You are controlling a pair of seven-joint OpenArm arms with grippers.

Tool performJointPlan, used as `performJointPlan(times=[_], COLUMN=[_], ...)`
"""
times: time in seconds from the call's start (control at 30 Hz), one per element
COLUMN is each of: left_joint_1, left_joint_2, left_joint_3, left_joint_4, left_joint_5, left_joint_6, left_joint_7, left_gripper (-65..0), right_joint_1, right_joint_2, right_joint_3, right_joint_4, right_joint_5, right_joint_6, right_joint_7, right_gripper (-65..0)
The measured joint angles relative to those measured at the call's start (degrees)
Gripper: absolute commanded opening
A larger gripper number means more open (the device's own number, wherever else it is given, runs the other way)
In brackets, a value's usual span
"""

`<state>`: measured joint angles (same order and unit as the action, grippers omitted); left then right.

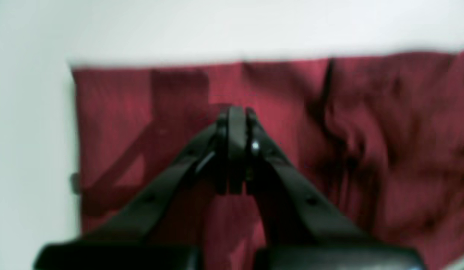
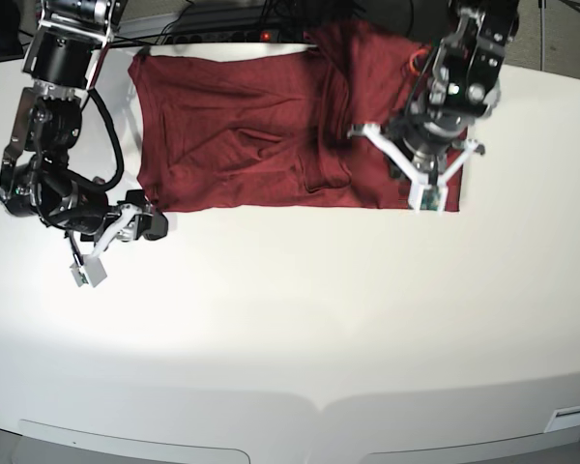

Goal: Fold the T-shirt properly

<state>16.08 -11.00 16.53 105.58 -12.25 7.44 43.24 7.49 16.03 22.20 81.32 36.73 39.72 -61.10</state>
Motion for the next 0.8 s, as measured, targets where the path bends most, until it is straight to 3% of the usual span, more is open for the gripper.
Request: performJointPlan(times=[0.37,0.63,0.7,0.8], left_joint_1=[16.48,17.84,17.22,16.15], left_joint_2=[-0.24,-0.24,-0.24,-0.28], left_joint_3=[0.42,9.07,11.52,11.96], left_joint_4=[5.49,5.49,5.49,5.46], left_joint_5=[-0.17,0.44,4.96,5.03], left_joint_6=[-0.33,-0.35,-0.26,1.20], left_joint_7=[-8.72,-13.73,-13.25,-13.29], left_gripper=[-65.0,-65.0,-65.0,-65.0], right_joint_1=[0.07,0.11,0.11,0.11], right_joint_2=[-0.13,-0.15,-0.17,-0.17], right_joint_3=[0.00,0.00,0.00,0.00], right_joint_4=[0.00,0.00,0.00,0.00], right_joint_5=[-0.13,0.04,0.13,0.07], right_joint_6=[0.00,0.00,0.00,0.00], right_joint_7=[0.13,0.22,0.22,0.20], right_gripper=[-33.5,-33.5,-33.5,-33.5])
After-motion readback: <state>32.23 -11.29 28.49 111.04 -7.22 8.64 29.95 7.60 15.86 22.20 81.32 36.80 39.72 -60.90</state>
